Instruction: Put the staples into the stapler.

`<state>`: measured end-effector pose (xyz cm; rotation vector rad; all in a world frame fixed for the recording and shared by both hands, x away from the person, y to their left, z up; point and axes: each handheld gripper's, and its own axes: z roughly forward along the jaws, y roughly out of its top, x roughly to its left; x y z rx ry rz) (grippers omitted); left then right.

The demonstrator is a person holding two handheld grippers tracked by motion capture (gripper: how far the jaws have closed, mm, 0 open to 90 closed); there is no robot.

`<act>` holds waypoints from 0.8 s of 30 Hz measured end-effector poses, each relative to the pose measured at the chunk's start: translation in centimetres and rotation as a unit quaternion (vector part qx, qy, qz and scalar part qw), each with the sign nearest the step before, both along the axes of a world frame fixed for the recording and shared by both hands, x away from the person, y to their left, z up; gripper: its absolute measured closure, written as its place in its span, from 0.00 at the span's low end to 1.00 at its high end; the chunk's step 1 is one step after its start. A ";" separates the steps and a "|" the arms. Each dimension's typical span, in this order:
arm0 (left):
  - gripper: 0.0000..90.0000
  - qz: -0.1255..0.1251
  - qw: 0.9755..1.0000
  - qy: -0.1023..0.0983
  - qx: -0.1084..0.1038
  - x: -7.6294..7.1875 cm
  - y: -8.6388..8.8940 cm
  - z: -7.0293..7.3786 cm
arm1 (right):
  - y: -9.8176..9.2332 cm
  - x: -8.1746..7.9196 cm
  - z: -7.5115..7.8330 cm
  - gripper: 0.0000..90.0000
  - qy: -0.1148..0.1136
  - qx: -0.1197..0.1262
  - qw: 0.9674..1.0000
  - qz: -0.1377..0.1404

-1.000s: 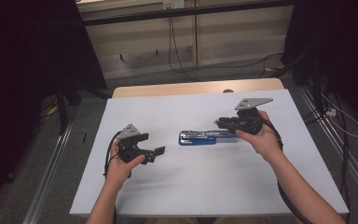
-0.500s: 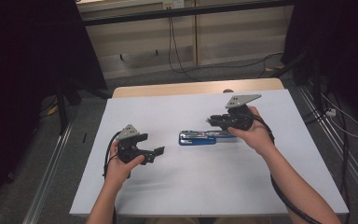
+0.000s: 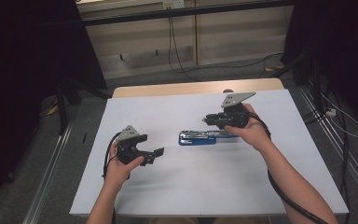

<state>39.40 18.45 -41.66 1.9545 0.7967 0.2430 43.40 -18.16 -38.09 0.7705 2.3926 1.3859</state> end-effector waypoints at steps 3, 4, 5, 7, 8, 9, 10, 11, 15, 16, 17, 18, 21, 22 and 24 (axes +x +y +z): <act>0.07 0.001 1.000 0.000 -0.002 0.0 0.1 0.0 | 0.3 0.2 -0.2 0.88 -0.002 -0.004 1.000 0.008; 0.07 0.001 1.000 0.002 -0.003 0.0 0.1 0.0 | 0.4 0.3 -0.2 0.88 -0.001 -0.002 1.000 0.011; 0.07 0.001 1.000 0.001 -0.002 0.0 0.2 0.0 | 0.4 0.3 -0.2 0.88 -0.001 -0.001 1.000 0.015; 0.07 0.003 1.000 0.001 -0.003 0.0 0.3 0.0 | 0.6 0.5 -0.3 0.88 -0.002 -0.001 1.000 0.019; 0.07 0.003 1.000 0.001 -0.004 0.0 0.3 0.0 | 0.7 0.5 -0.4 0.88 -0.001 -0.001 1.000 0.022; 0.07 0.004 1.000 0.000 -0.004 0.0 0.3 0.0 | 0.7 0.6 -0.4 0.88 -0.002 -0.005 1.000 0.025; 0.07 0.004 1.000 -0.001 -0.003 0.0 0.4 0.0 | 0.8 0.6 -0.4 0.88 -0.002 -0.005 1.000 0.026; 0.07 0.003 1.000 0.000 -0.005 0.0 0.4 0.0 | 0.9 0.7 -0.4 0.88 -0.002 -0.005 1.000 0.029; 0.07 0.002 1.000 -0.002 -0.003 0.0 0.5 0.0 | 1.0 1.0 -0.3 0.88 -0.003 -0.009 0.999 0.036; 0.07 0.003 1.000 -0.001 -0.004 0.0 0.4 0.0 | 1.1 1.0 -0.3 0.88 -0.002 -0.008 0.999 0.038; 0.07 0.002 1.000 -0.001 -0.004 0.0 0.4 0.0 | 1.1 1.1 -0.2 0.88 -0.001 -0.008 0.999 0.037; 0.07 0.002 1.000 -0.001 -0.004 0.0 0.4 0.0 | 1.2 1.2 -0.2 0.88 -0.001 -0.009 0.999 0.040; 0.07 0.002 1.000 -0.001 -0.004 0.0 0.5 0.0 | 1.4 1.3 -0.2 0.88 -0.004 -0.012 0.999 0.045; 0.07 0.003 1.000 0.000 -0.005 0.0 0.5 0.0 | 1.6 1.3 -0.2 0.88 -0.003 -0.010 0.999 0.048; 0.07 0.005 1.000 0.000 -0.005 0.0 0.5 0.1 | 1.8 1.4 -0.2 0.88 -0.002 -0.012 0.999 0.053</act>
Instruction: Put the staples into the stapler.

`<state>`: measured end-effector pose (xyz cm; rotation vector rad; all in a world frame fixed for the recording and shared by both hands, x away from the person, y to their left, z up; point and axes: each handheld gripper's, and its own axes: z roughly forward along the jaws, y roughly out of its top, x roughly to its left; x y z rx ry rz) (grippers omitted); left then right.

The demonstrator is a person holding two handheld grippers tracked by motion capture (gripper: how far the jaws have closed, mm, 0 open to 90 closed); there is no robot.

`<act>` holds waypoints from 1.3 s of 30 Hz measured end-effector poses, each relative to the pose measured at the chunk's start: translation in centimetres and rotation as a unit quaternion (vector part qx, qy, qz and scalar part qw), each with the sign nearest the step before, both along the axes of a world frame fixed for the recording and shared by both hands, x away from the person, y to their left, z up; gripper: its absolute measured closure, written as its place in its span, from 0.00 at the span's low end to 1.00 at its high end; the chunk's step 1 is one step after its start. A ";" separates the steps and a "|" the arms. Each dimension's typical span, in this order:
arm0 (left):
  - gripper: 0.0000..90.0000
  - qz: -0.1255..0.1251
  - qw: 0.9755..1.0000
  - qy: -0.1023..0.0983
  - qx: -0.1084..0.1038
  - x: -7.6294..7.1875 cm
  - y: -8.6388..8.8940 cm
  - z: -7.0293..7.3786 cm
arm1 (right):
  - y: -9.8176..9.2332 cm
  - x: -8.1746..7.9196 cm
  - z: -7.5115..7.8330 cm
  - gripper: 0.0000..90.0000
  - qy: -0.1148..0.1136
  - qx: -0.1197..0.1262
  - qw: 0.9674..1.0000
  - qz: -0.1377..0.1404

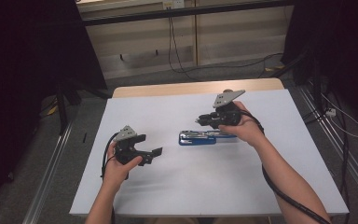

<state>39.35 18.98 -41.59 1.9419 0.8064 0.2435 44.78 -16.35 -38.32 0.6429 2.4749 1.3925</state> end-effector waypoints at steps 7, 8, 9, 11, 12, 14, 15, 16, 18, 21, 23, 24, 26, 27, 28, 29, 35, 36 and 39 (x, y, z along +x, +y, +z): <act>0.07 0.000 1.000 -0.002 0.000 0.0 0.1 0.0 | 0.6 0.2 -0.2 0.88 0.001 -0.007 1.000 0.012; 0.07 -0.001 1.000 -0.002 -0.001 0.0 0.1 0.0 | 0.6 0.3 -0.2 0.88 0.000 -0.012 1.000 0.015; 0.07 -0.001 1.000 -0.003 0.000 0.0 0.1 0.0 | 0.7 0.3 -0.2 0.88 0.001 -0.012 1.000 0.015; 0.07 0.001 1.000 -0.001 -0.002 -0.1 0.1 0.0 | 0.7 0.4 -0.2 0.88 0.002 -0.011 1.000 0.016; 0.07 0.001 1.000 -0.001 -0.003 -0.1 0.1 0.0 | 0.8 0.5 -0.2 0.88 0.002 -0.011 1.000 0.018; 0.07 0.001 1.000 -0.001 -0.002 -0.1 0.1 0.0 | 0.8 0.5 -0.2 0.88 0.002 -0.011 1.000 0.019; 0.07 0.001 1.000 -0.001 -0.002 -0.1 0.1 0.0 | 0.9 0.6 -0.2 0.88 0.002 -0.010 1.000 0.021; 0.07 0.001 1.000 0.000 -0.002 -0.1 0.1 0.0 | 0.9 0.6 -0.2 0.88 0.002 -0.009 1.000 0.022; 0.07 0.001 1.000 -0.001 0.000 -0.1 0.2 0.0 | 1.0 0.7 -0.3 0.88 0.002 -0.008 1.000 0.024; 0.07 0.000 1.000 0.000 0.001 0.0 0.2 0.0 | 1.1 0.8 -0.4 0.88 0.002 -0.008 1.000 0.028; 0.07 0.001 1.000 0.000 0.001 0.0 0.2 -0.1 | 1.2 0.9 -0.5 0.88 0.005 -0.009 1.000 0.029; 0.07 0.001 1.000 0.000 0.002 0.0 0.2 -0.1 | 1.3 0.9 -0.6 0.88 0.008 -0.010 0.999 0.031; 0.07 0.001 1.000 0.000 0.002 0.0 0.2 -0.1 | 1.4 1.0 -0.8 0.88 0.008 -0.016 0.999 0.036; 0.07 0.002 1.000 0.000 0.000 0.0 0.2 -0.1 | 1.5 1.0 -0.8 0.88 0.009 -0.015 0.999 0.037; 0.07 0.002 1.000 0.000 0.000 -0.1 0.2 -0.1 | 1.5 1.0 -0.9 0.88 0.009 -0.013 0.999 0.039; 0.07 0.002 1.000 0.000 0.000 0.0 0.2 -0.1 | 1.6 1.0 -0.9 0.88 0.009 -0.012 0.999 0.040; 0.07 0.002 1.000 0.001 0.001 0.0 0.2 -0.1 | 2.0 1.2 -1.1 0.88 0.011 -0.015 0.999 0.051; 0.07 0.002 1.000 0.001 0.002 0.0 0.3 -0.1 | 2.1 1.2 -1.2 0.88 0.011 -0.017 0.998 0.052; 0.07 0.003 1.000 0.001 0.001 0.0 0.3 -0.2 | 2.2 1.4 -1.4 0.88 0.013 -0.020 0.998 0.056</act>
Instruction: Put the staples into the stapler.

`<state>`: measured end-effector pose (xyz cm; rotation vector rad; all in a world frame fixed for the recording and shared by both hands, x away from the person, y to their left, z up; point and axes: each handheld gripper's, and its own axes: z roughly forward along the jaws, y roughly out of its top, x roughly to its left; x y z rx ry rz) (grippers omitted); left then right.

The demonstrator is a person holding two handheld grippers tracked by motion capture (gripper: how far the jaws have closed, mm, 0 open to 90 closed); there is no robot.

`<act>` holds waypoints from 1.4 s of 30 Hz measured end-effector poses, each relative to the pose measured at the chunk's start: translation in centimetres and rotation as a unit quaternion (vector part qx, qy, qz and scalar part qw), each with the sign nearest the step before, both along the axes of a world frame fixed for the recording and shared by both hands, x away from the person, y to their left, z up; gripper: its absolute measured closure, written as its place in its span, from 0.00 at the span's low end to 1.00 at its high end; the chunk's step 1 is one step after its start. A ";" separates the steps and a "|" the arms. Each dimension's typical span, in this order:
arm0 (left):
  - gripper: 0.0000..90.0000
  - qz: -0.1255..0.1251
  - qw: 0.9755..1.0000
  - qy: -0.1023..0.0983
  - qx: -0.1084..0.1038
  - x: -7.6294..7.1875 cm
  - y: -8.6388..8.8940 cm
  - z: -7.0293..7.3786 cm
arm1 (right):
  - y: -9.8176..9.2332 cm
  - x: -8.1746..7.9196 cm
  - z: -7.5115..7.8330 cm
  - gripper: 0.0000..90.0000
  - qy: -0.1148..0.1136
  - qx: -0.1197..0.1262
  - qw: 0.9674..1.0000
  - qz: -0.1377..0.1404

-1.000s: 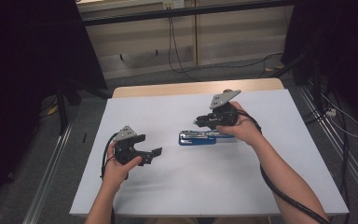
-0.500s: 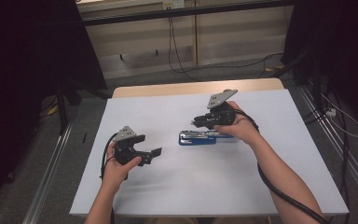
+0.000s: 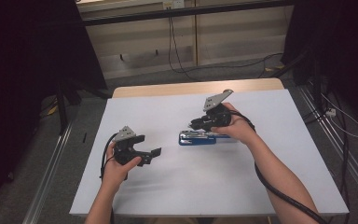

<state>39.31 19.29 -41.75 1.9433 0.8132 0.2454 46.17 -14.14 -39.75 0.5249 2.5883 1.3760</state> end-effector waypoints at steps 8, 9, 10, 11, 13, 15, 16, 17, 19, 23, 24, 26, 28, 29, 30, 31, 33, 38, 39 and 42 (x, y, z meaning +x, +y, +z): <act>0.07 -0.002 1.000 0.002 0.003 0.0 0.0 -0.1 | 0.1 0.5 -0.4 0.88 0.003 -0.005 1.000 0.003; 0.07 -0.001 1.000 0.003 0.000 0.0 -0.1 -0.1 | 0.1 0.5 -0.4 0.88 0.003 -0.006 1.000 0.004; 0.07 -0.002 1.000 0.003 0.001 0.0 -0.1 -0.1 | 0.1 0.6 -0.4 0.88 0.002 -0.005 1.000 0.004; 0.07 -0.002 1.000 0.003 0.001 0.0 -0.1 -0.1 | 0.1 0.6 -0.5 0.88 0.004 -0.005 1.000 0.005; 0.07 -0.002 1.000 0.003 0.001 0.0 -0.1 -0.1 | 0.2 0.7 -0.6 0.88 0.003 -0.006 1.000 0.008; 0.07 -0.002 1.000 0.002 0.003 0.0 0.0 -0.1 | 0.2 0.8 -0.7 0.88 0.005 -0.006 1.000 0.010; 0.07 -0.001 1.000 0.003 0.002 0.0 0.0 -0.1 | 0.2 0.8 -0.8 0.88 0.005 -0.006 1.000 0.010; 0.07 -0.001 1.000 0.002 0.002 0.0 0.0 -0.1 | 0.2 0.9 -0.8 0.88 0.006 -0.006 1.000 0.011; 0.07 0.000 1.000 0.003 0.001 0.0 0.0 -0.1 | 0.3 0.9 -0.9 0.88 0.006 -0.006 1.000 0.012; 0.07 0.000 1.000 0.004 0.000 -0.1 0.0 -0.2 | 0.2 1.0 -1.0 0.88 0.009 -0.006 1.000 0.013; 0.07 0.000 1.000 0.004 0.001 -0.1 0.0 -0.2 | 0.2 1.0 -1.0 0.88 0.008 -0.007 1.000 0.012; 0.07 0.001 1.000 0.005 0.000 -0.1 0.0 -0.2 | 0.2 1.1 -1.0 0.88 0.008 -0.008 1.000 0.012; 0.07 0.001 1.000 0.005 0.002 -0.1 0.0 -0.2 | 0.3 1.2 -1.0 0.88 0.009 -0.010 1.000 0.014; 0.07 0.000 1.000 0.005 0.003 0.0 0.1 -0.2 | 0.3 1.2 -1.1 0.88 0.009 -0.011 1.000 0.014; 0.07 0.000 1.000 0.005 0.003 0.0 0.0 -0.2 | 0.3 1.3 -1.1 0.88 0.010 -0.012 1.000 0.014; 0.07 0.001 1.000 0.006 0.003 0.0 0.0 -0.2 | 0.4 1.3 -1.1 0.88 0.009 -0.013 1.000 0.016; 0.07 0.000 1.000 0.005 0.003 0.0 0.1 -0.2 | 0.5 1.3 -1.2 0.88 0.011 -0.012 1.000 0.016; 0.07 0.000 1.000 0.006 0.003 0.0 0.1 -0.2 | 0.6 1.5 -1.3 0.88 0.012 -0.014 1.000 0.021; 0.07 0.000 1.000 0.006 0.003 0.0 0.1 -0.3 | 0.6 1.5 -1.3 0.88 0.012 -0.015 1.000 0.022; 0.07 0.000 1.000 0.006 0.003 0.0 0.1 -0.3 | 0.7 1.6 -1.4 0.88 0.013 -0.020 0.999 0.025</act>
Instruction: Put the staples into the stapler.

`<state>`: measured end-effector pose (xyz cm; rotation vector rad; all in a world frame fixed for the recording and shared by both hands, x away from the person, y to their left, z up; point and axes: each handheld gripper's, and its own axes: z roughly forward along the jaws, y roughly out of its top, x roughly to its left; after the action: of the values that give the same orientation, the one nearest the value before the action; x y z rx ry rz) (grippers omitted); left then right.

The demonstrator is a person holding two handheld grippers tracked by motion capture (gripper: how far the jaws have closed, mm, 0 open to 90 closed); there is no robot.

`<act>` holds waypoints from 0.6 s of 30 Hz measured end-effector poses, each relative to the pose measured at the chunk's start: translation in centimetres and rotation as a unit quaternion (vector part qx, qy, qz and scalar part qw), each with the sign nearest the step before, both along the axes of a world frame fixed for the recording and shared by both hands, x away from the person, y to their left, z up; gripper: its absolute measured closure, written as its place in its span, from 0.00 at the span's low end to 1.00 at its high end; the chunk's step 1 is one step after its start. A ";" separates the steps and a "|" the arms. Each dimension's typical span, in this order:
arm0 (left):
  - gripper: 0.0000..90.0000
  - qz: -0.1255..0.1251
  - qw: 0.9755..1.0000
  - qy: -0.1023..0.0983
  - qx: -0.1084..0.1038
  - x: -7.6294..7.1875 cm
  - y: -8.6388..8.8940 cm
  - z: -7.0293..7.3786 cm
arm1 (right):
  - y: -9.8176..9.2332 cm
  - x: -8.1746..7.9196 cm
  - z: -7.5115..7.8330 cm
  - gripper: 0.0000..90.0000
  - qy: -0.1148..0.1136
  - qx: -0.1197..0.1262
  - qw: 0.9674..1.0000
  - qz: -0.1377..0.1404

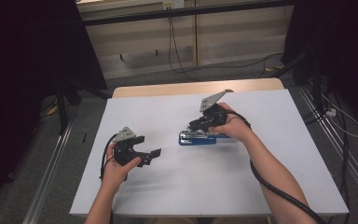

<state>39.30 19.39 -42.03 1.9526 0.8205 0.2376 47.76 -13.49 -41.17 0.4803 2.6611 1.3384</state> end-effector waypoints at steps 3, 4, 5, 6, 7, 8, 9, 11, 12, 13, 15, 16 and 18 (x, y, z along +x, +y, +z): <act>0.07 0.000 1.000 0.000 0.000 0.0 0.0 0.0 | 0.1 0.1 -0.1 0.88 0.000 -0.008 1.000 0.005; 0.07 0.001 1.000 0.001 -0.001 0.0 0.0 0.0 | 0.2 0.1 -0.1 0.88 -0.002 -0.010 1.000 0.006; 0.07 0.001 1.000 0.000 -0.001 0.0 0.0 0.0 | 0.2 0.1 -0.1 0.88 -0.001 -0.012 1.000 0.008; 0.07 0.001 1.000 0.000 -0.002 0.0 0.0 0.0 | 0.3 0.1 -0.1 0.88 -0.002 -0.014 1.000 0.010; 0.07 0.001 1.000 0.000 -0.002 0.0 0.0 0.0 | 0.4 0.1 -0.1 0.88 -0.002 -0.016 1.000 0.011; 0.07 0.002 1.000 0.001 -0.002 0.0 0.0 0.0 | 0.5 0.1 -0.2 0.88 -0.004 -0.018 1.000 0.013; 0.07 0.002 1.000 0.001 -0.002 0.0 0.0 0.0 | 0.5 0.1 -0.2 0.88 -0.004 -0.019 1.000 0.015; 0.07 0.002 1.000 0.001 -0.002 0.0 0.1 0.0 | 0.7 0.1 -0.3 0.88 -0.006 -0.025 1.000 0.018; 0.07 0.002 1.000 0.001 -0.001 0.0 0.0 0.0 | 0.8 0.2 -0.3 0.88 -0.007 -0.027 0.999 0.020; 0.07 0.001 1.000 0.001 0.000 0.0 0.0 0.0 | 0.8 0.2 -0.4 0.88 -0.007 -0.031 0.999 0.022; 0.07 0.001 1.000 0.002 -0.002 0.0 0.0 -0.1 | 0.9 0.2 -0.5 0.88 -0.009 -0.040 0.999 0.027; 0.07 0.001 1.000 0.001 0.000 0.0 0.1 -0.1 | 1.0 0.3 -0.6 0.88 -0.009 -0.041 0.999 0.028; 0.07 0.001 1.000 0.001 -0.001 0.0 0.1 -0.1 | 1.0 0.4 -0.6 0.88 -0.011 -0.042 0.999 0.029</act>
<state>39.35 19.54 -42.11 1.9512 0.8236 0.2365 48.15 -12.47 -41.81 0.3783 2.7215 1.2321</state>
